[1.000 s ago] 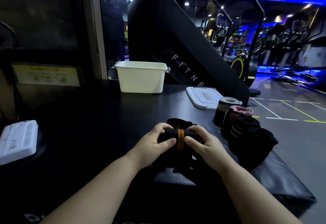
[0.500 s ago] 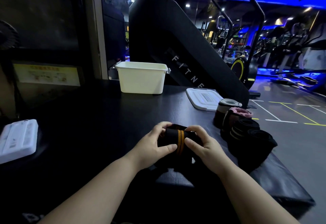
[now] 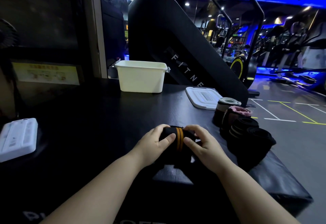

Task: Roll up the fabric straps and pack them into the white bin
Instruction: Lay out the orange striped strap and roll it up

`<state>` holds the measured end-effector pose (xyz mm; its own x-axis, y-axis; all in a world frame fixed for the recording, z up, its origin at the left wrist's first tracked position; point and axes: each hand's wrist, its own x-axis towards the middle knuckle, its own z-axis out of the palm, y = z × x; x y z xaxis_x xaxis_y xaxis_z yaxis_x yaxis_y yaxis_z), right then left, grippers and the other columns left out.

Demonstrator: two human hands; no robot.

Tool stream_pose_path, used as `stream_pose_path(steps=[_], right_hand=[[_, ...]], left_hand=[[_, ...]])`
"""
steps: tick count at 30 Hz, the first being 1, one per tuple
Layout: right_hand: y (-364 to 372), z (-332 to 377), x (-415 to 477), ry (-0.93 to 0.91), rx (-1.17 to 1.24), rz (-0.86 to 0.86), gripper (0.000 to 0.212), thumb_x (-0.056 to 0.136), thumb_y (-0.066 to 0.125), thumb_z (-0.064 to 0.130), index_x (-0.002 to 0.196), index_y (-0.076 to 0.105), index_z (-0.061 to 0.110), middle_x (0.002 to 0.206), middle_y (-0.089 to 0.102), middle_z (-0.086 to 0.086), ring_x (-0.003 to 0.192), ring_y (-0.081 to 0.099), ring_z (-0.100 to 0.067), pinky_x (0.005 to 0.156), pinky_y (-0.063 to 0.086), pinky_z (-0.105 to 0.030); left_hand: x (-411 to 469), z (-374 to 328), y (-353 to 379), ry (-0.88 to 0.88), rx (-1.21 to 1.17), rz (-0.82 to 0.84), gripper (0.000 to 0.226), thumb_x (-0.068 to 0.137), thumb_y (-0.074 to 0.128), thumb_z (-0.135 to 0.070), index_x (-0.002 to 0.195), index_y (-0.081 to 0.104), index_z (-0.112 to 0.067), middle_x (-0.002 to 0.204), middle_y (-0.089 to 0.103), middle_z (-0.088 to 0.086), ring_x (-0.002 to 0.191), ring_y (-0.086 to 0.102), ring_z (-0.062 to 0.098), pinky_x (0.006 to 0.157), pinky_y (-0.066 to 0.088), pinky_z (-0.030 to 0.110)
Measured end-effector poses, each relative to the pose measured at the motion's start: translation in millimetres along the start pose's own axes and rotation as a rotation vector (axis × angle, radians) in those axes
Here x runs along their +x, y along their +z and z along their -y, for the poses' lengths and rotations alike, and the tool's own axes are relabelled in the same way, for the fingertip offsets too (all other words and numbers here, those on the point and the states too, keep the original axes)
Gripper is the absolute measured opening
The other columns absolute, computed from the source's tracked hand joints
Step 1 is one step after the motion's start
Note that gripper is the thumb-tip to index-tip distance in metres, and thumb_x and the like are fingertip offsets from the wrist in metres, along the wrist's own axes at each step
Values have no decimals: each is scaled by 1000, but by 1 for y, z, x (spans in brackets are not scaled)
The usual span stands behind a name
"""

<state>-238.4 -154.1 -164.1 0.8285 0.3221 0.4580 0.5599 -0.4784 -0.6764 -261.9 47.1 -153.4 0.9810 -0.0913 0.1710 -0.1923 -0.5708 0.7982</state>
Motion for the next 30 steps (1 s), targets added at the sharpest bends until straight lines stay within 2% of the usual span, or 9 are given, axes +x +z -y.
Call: stream_pose_path(steps=[4,7,9,11,15,21,24,27,30], right_hand=[[-1,-1,2,10,-36,-13,22,92,64,28,104,57,45,107,63,16,97,58,-1,84,45,-18],[0,-1,2,46,-40,-29,24,88,67,35,108,58,44,108,64,13,96,60,-2,84,47,-21],[-1,0,0,65,-48,-1,38,77,72,45,112,57,46,111,62,14,98,59,1,84,46,-17],[-2,0,-2,67,-106,41,59,71,81,41,123,55,41,116,58,14,104,56,2,86,44,-12],[-2,2,-2,31,-168,3,62,73,83,33,129,58,25,121,49,14,107,46,15,85,34,1],[-2,5,-2,67,-189,-5,52,78,76,43,125,62,25,113,53,17,98,53,6,80,36,-2],[-1,7,-1,91,-203,-9,61,69,60,67,119,62,32,109,54,18,100,54,1,86,42,-15],[0,5,1,120,-201,-22,54,69,57,67,112,60,35,104,55,18,101,54,-3,88,44,-25],[1,4,4,143,-196,-25,41,80,66,55,114,58,33,107,57,13,105,52,-5,87,40,-22]], left_hand=[[-3,3,-4,34,25,42,60,90,65,-39,143,41,-26,138,39,-7,131,36,10,115,27,30],[-4,1,-6,27,11,45,63,92,64,-31,148,35,-26,135,40,-5,129,37,8,114,28,29],[-5,-1,-6,26,-3,24,58,94,61,-32,146,37,-28,132,41,-5,123,40,6,109,29,23],[-6,-3,-5,21,-11,0,52,95,59,-34,143,41,-27,129,43,-6,117,42,4,102,30,18],[-5,-2,-4,41,-18,-30,45,95,58,-36,137,49,-25,126,49,-3,116,48,8,99,34,19],[-5,3,-6,20,-53,-12,60,90,67,-32,143,41,-32,132,46,-6,120,47,7,106,36,23],[-4,4,-6,61,-73,-24,58,91,66,-27,143,41,-32,133,46,-7,113,48,-2,96,35,8],[-3,6,-2,90,-107,-151,49,89,69,-21,134,51,-26,128,47,-8,105,50,-7,81,36,-3],[-2,7,3,86,-12,-420,34,79,79,-26,106,59,-17,109,49,-3,95,53,9,74,41,7]])
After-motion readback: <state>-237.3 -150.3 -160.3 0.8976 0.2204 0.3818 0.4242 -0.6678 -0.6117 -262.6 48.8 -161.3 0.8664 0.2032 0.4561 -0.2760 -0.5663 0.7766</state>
